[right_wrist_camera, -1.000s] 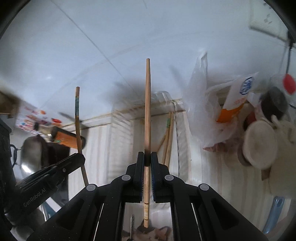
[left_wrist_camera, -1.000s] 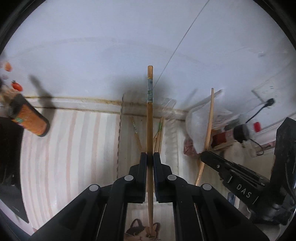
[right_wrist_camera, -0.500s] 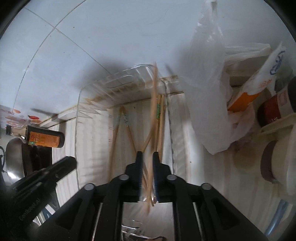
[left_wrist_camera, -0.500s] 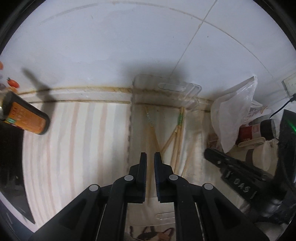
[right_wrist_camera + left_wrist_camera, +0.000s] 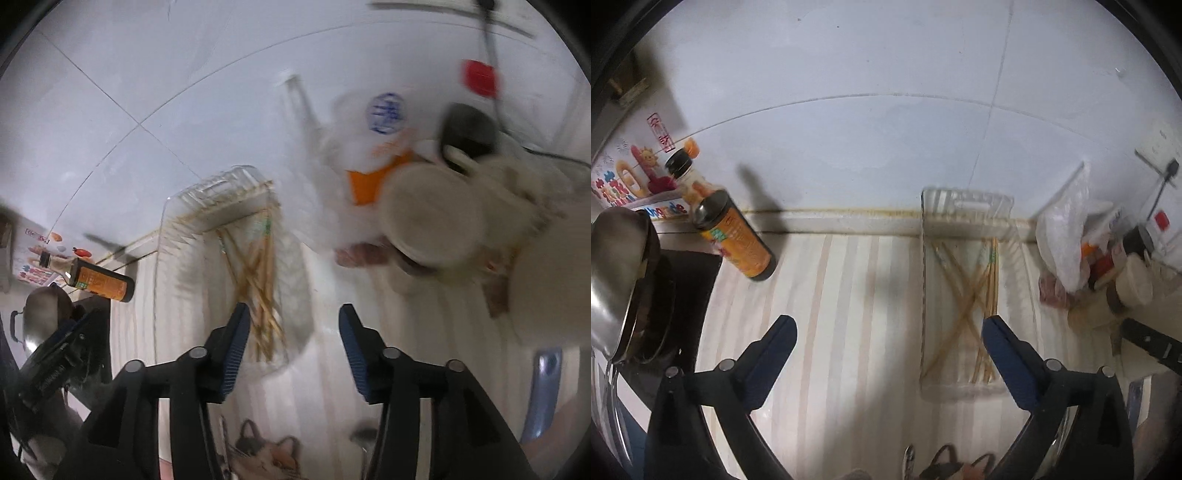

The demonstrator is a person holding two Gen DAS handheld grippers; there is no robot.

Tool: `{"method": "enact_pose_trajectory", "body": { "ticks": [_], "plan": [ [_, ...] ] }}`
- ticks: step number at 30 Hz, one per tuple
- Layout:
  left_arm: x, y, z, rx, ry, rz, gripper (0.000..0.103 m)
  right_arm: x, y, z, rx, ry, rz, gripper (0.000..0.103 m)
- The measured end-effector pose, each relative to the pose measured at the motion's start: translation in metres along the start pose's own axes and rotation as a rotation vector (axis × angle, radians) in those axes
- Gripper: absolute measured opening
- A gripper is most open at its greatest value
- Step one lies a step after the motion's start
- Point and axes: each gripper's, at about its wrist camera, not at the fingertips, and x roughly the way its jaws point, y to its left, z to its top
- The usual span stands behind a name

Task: Organize utensils
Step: 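Grasp a metal spoon with the left tool while the right tool grasps the ladle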

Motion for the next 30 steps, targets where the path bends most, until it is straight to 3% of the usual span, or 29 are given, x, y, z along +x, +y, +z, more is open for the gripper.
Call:
{"method": "enact_pose_trajectory", "body": {
  "ticks": [3,6,13,17,22,25,26,28,30],
  "plan": [
    [0.001,0.004,-0.023,0.016,0.034,0.012,0.103,-0.012,-0.02,-0.035,-0.001,-0.008,-0.02,0.06],
    [0.008,0.007,-0.056,0.021,0.107,0.012,0.103,-0.008,-0.037,-0.068,0.02,0.054,-0.02,0.06],
    [0.042,0.003,-0.15,0.076,0.378,-0.028,0.102,0.023,-0.082,-0.152,0.099,0.22,-0.059,0.06],
    [0.058,-0.013,-0.198,0.139,0.54,-0.095,0.102,0.036,-0.098,-0.172,0.147,0.258,-0.07,0.06],
    [0.07,-0.023,-0.229,0.154,0.633,-0.134,0.098,0.041,-0.104,-0.179,0.148,0.261,-0.085,0.06],
    [0.077,-0.025,-0.241,0.148,0.67,-0.135,0.081,0.044,-0.102,-0.181,0.15,0.261,-0.09,0.06],
    [0.08,-0.024,-0.246,0.14,0.691,-0.124,0.065,0.044,-0.102,-0.182,0.151,0.263,-0.083,0.06],
    [0.079,-0.025,-0.247,0.134,0.675,-0.123,0.055,0.046,-0.1,-0.181,0.146,0.271,-0.076,0.06],
    [0.075,-0.027,-0.245,0.143,0.656,-0.097,0.032,0.047,-0.097,-0.183,0.135,0.277,-0.07,0.06]
  ]
}}
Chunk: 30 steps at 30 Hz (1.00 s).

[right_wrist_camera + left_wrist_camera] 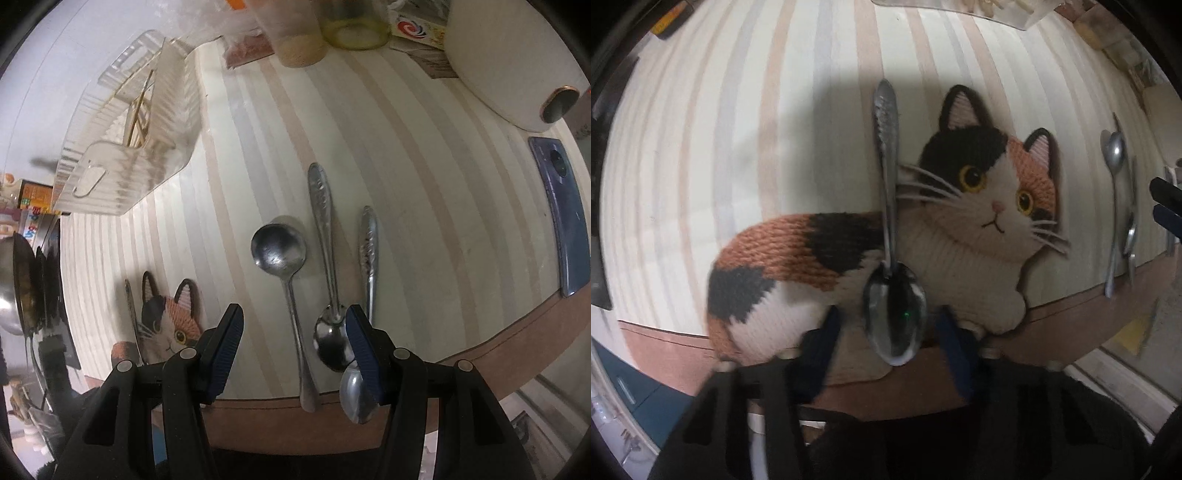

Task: Organize utensils
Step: 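Grasp a metal spoon with the left tool while the right tool grasps the ladle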

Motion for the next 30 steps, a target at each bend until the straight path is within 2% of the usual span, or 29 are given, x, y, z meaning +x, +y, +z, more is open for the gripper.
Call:
{"method": "enact_pose_trajectory", "body": {
  "ticks": [2,9,13,18,21,25,27,30],
  "plan": [
    [-0.004,0.0,0.003,-0.012,-0.013,-0.033,0.032,0.003,0.002,-0.001,-0.008,0.008,-0.002,0.06],
    [-0.015,0.004,0.023,-0.037,-0.087,0.012,0.032,0.016,0.019,0.007,-0.046,-0.013,-0.012,0.06],
    [-0.024,0.008,0.032,-0.056,-0.137,0.057,0.032,0.028,0.036,0.016,-0.122,-0.062,-0.112,0.06],
    [-0.026,0.021,0.046,-0.086,-0.161,0.081,0.032,0.05,0.051,0.018,-0.19,-0.056,-0.194,0.06],
    [-0.025,0.027,0.053,-0.098,-0.165,0.087,0.032,0.053,0.063,0.015,-0.243,-0.09,-0.266,0.043],
    [-0.023,0.029,0.055,-0.113,-0.169,0.084,0.032,0.052,0.069,0.014,-0.254,-0.105,-0.267,0.043],
    [-0.026,0.042,0.06,-0.116,-0.175,0.083,0.032,0.051,0.07,0.015,-0.251,-0.104,-0.263,0.043],
    [-0.032,0.056,0.049,-0.124,-0.202,0.087,0.032,0.048,0.07,0.016,-0.24,-0.111,-0.251,0.043]
  ]
}}
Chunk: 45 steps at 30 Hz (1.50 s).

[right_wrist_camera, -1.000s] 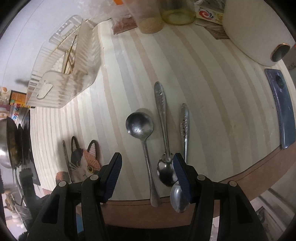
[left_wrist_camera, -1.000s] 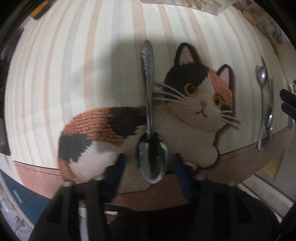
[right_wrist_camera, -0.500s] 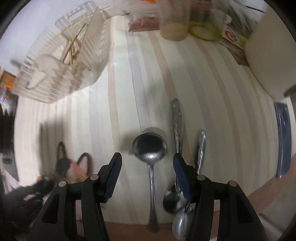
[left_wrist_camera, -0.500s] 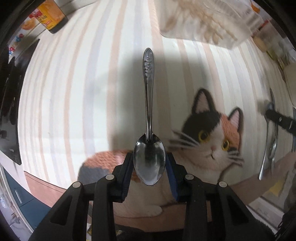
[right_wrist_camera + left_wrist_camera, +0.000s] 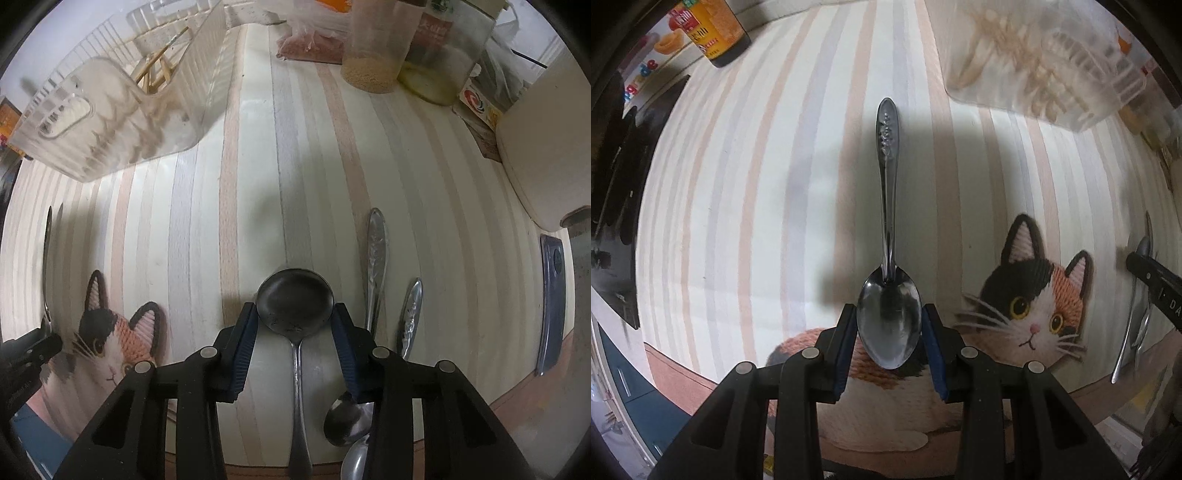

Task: Organize utensils
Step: 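Grasp a metal spoon with the left tool while the right tool grasps the ladle, then lower the spoon and ladle into the clear basket and open both tools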

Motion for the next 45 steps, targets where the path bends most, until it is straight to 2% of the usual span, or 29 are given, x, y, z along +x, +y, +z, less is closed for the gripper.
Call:
{"method": "enact_pose_trajectory", "body": {
  "ticks": [6,16,21,29,33,34,35,36,40,45],
  "plan": [
    [-0.033,0.016,0.005,-0.03,-0.072,0.017,0.032,-0.02,-0.013,0.0,0.029,-0.045,0.033,0.043],
    [-0.094,0.036,0.006,-0.102,-0.201,0.022,0.032,-0.063,-0.017,0.023,0.052,-0.154,0.089,0.043],
    [-0.12,0.035,0.007,-0.109,-0.277,0.01,0.032,-0.095,-0.01,0.037,0.045,-0.225,0.125,0.042],
    [-0.17,0.023,0.031,-0.079,-0.403,-0.02,0.032,-0.14,0.001,0.064,0.017,-0.328,0.168,0.041],
    [-0.187,0.013,0.04,-0.064,-0.433,-0.06,0.032,-0.16,0.004,0.071,0.005,-0.356,0.193,0.041],
    [-0.19,0.01,0.044,-0.059,-0.436,-0.076,0.032,-0.168,0.005,0.074,0.0,-0.366,0.206,0.035],
    [-0.195,0.004,0.05,-0.051,-0.441,-0.097,0.032,-0.176,0.006,0.076,-0.006,-0.373,0.214,0.004],
    [-0.198,0.0,0.054,-0.044,-0.443,-0.112,0.032,-0.181,0.007,0.078,-0.013,-0.374,0.223,0.0],
    [-0.202,-0.021,0.082,-0.021,-0.43,-0.189,0.032,-0.207,0.014,0.102,-0.035,-0.407,0.255,0.0],
    [-0.172,-0.045,0.123,0.006,-0.334,-0.284,0.032,-0.202,0.018,0.128,-0.04,-0.365,0.267,0.0]
  ]
}}
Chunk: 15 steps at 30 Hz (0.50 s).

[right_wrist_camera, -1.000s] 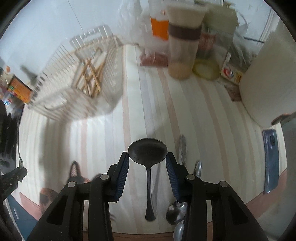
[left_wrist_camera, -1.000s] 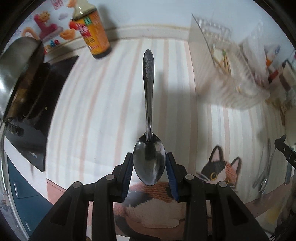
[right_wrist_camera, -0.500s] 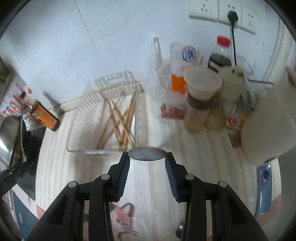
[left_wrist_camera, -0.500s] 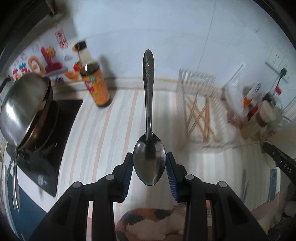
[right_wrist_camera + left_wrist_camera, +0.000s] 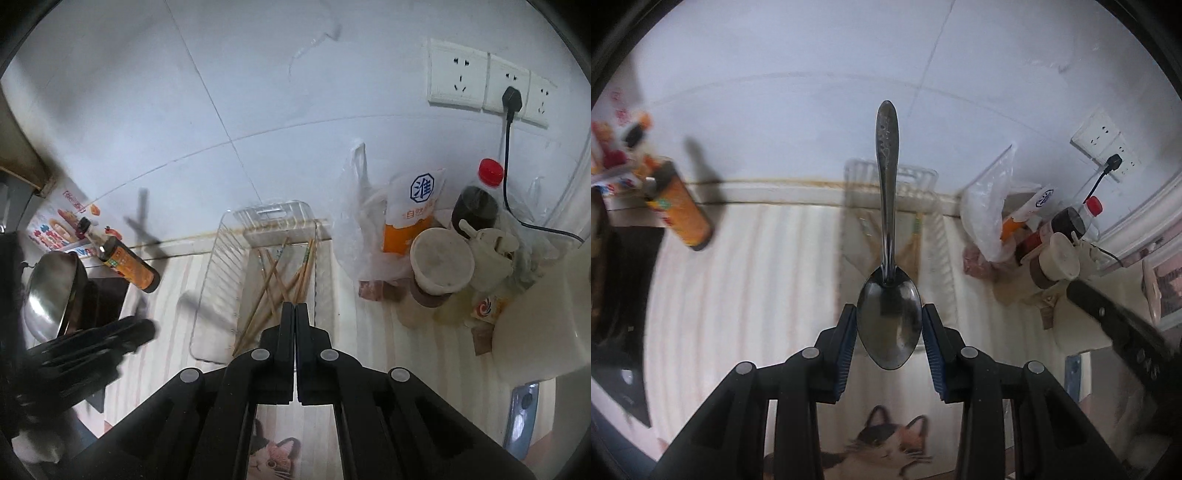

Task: Organize utensils
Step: 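Lower the spoon and ladle into the clear basket and open both tools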

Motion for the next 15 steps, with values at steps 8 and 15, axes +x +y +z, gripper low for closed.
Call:
{"method": "enact_pose_trajectory", "body": {
  "ticks": [8,15],
  "plan": [
    [0.034,0.009,-0.001,-0.033,0.1,0.021,0.052,0.036,-0.041,-0.029,0.138,0.128,0.003,0.001],
    [0.021,0.031,-0.045,-0.021,0.001,0.235,0.072,0.025,-0.097,-0.089,0.229,0.193,-0.085,0.04]
  ]
}}
